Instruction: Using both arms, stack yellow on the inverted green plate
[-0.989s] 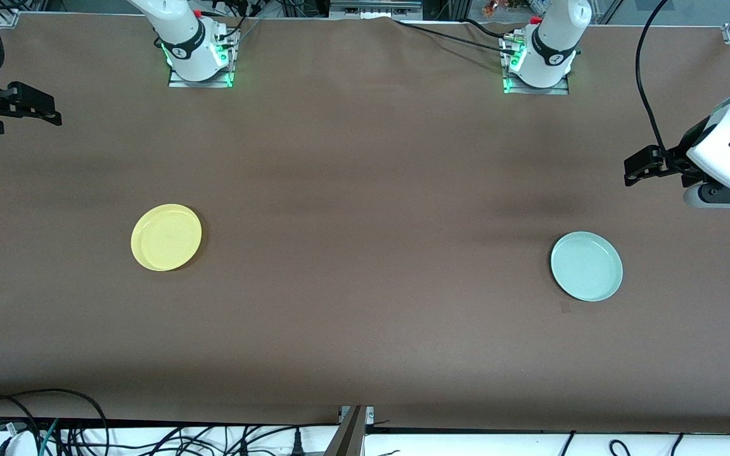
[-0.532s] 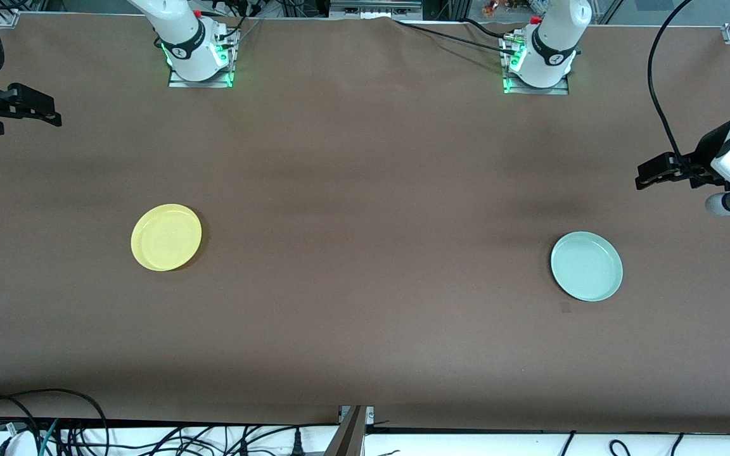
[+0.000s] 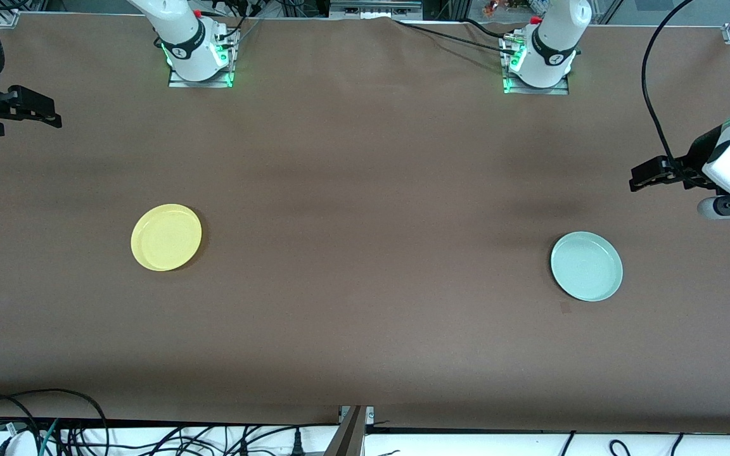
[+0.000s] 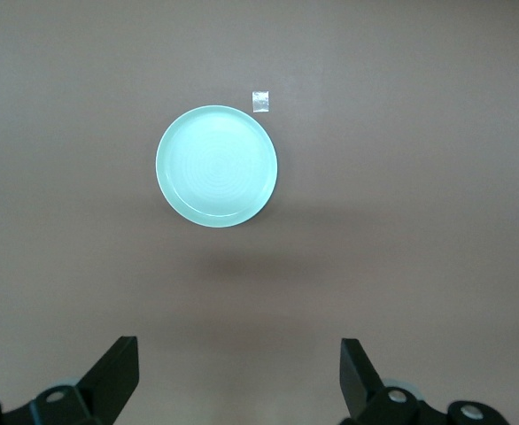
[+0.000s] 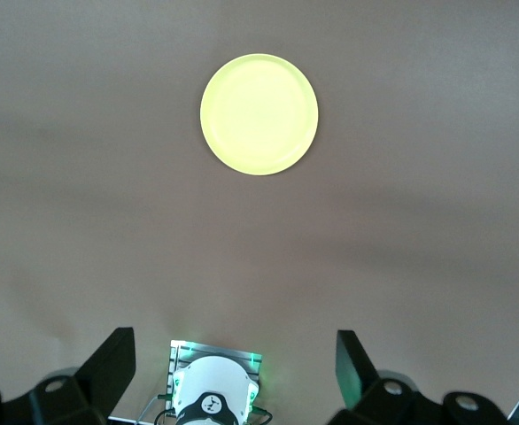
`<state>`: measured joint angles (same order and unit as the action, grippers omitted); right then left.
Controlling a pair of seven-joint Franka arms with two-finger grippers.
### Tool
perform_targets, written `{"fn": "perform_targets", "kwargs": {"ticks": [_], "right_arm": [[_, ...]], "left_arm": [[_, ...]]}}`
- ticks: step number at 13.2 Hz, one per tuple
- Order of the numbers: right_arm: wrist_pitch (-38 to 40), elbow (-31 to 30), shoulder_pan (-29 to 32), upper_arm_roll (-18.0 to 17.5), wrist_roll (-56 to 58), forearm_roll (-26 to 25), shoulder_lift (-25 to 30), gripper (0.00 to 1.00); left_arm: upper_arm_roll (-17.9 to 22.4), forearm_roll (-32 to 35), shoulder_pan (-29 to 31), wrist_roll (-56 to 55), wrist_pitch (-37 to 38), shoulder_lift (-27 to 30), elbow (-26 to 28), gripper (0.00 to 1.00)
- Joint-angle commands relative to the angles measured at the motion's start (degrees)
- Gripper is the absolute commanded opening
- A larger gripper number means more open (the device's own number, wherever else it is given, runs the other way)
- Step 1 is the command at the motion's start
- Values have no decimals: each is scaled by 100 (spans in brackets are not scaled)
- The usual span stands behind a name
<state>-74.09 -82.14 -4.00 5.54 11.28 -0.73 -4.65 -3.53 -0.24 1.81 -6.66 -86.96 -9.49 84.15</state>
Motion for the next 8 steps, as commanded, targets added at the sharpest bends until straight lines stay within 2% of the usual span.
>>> {"fn": "perform_targets", "kwargs": {"ticks": [1, 8], "right_arm": [[26, 136, 22, 0, -3, -15, -54, 100], [26, 136, 31, 8, -3, -15, -63, 100]], "left_arm": [[-7, -2, 4, -107, 13, -114, -4, 100], [-16, 164, 4, -186, -5, -193, 5, 100]]}}
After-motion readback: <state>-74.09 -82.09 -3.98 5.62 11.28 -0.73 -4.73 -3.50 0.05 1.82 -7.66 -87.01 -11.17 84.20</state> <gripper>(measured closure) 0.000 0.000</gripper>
